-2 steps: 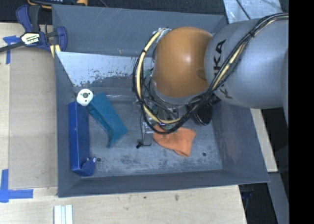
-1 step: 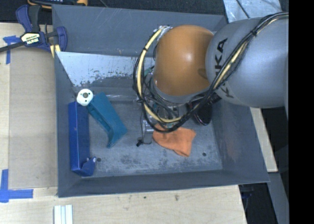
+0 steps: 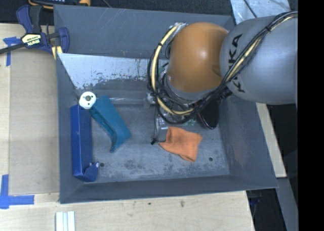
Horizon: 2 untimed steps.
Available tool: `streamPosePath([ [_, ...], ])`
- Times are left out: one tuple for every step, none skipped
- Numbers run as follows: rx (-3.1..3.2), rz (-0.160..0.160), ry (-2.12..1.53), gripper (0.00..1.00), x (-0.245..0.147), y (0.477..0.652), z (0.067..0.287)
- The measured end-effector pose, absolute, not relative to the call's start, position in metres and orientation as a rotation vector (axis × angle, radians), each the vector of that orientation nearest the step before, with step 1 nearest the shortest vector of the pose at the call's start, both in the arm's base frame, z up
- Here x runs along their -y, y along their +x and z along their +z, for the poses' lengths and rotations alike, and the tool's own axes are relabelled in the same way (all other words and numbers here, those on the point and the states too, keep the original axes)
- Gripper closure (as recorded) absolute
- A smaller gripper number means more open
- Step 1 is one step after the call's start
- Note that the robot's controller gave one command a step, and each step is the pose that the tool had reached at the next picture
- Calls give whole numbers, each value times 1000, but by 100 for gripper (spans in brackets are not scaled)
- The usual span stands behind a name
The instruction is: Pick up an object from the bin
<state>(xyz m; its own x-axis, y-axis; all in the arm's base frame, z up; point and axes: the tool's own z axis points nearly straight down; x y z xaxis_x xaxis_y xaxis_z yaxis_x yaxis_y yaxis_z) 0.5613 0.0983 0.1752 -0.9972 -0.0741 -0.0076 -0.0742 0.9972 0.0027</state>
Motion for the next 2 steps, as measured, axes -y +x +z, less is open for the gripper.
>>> streamPosePath([
  [-3141, -1, -30, 0, -65, 564, 170],
  [-3141, -1, 3, 0, -56, 555, 173],
])
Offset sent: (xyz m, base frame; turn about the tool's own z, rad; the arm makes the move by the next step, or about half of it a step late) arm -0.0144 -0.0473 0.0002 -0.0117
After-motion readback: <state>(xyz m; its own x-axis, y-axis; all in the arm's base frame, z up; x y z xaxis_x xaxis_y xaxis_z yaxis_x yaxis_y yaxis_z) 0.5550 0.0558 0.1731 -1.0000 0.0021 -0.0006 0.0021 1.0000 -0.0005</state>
